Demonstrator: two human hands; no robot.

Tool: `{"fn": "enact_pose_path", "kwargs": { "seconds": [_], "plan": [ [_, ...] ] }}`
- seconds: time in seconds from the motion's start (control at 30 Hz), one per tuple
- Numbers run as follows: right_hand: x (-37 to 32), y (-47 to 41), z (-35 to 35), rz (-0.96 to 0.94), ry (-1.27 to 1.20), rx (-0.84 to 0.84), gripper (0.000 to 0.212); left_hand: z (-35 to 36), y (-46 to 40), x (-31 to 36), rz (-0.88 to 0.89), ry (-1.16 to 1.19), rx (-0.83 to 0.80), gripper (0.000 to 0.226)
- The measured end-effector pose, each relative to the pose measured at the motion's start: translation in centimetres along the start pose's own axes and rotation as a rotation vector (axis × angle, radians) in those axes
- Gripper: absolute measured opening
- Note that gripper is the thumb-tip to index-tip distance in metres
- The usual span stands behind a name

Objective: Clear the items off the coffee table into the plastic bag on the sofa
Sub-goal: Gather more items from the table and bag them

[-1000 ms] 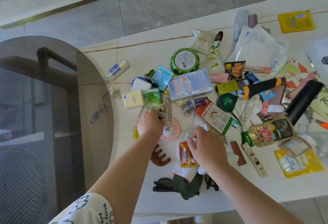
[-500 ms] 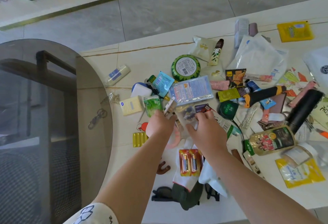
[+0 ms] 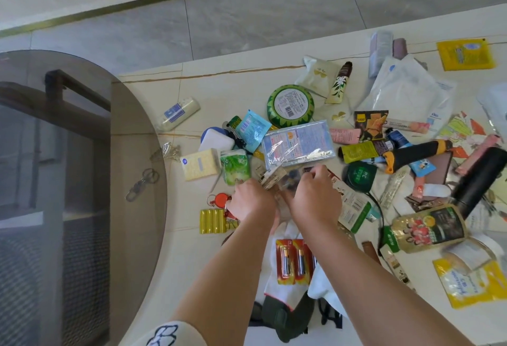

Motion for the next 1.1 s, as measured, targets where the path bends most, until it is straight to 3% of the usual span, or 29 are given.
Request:
{"fn": "enact_pose_path", "kwargs": {
  "seconds": [0.33,0.47,0.6,0.8,0.93,1.03,1.1],
  "plan": [
    [2.3,3.2,-1.8,0.018,-0.269,-0.106,0.04,-2.3,2.8,-0.4,0.114,0.519,-0.192,0.025],
    [3.4,5.9,-5.2,0.035,-0.405,-0.126,0.032,-5.2,6.0,-0.7,0.153,0.525,-0.266,0.023],
    [4.3,9.7,-9.8,-0.011,-0.514,-0.106,0.043,-8.3,10.3,-1.2,0.139,0.585,-0.358,0.018],
    [6.0,16.2,-16.1,0.005,-0.643,-0.064,0.039,-13.4,19.3,-1.9,0.167,0.738,-0.55,0.004],
    [8.4,21.4,-20.6,0.101,-0.697,0.005,0.026,-16.0,26.4,-2.0,0.275,0.703,-0.639,0.006],
    [10.3,25.3,-23.7,0.177,-0.774,0.05,0.026,-17.1,31.5,-1.4,0.367,0.613,-0.66,0.024],
    [11.7,27.7,-25.7,0.223,-0.846,0.087,0.025,-17.7,35.1,-0.5,0.406,0.576,-0.693,0.022]
  ]
}}
Point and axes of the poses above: each hand's wrist, its own y-axis away from the middle knuckle, its own z-axis out of the palm, x = y × z, the point moved 4 cm from there along -y, towards the middle knuckle, and after that the axes turned 3 degrees about -x, right-handed, at the moved point
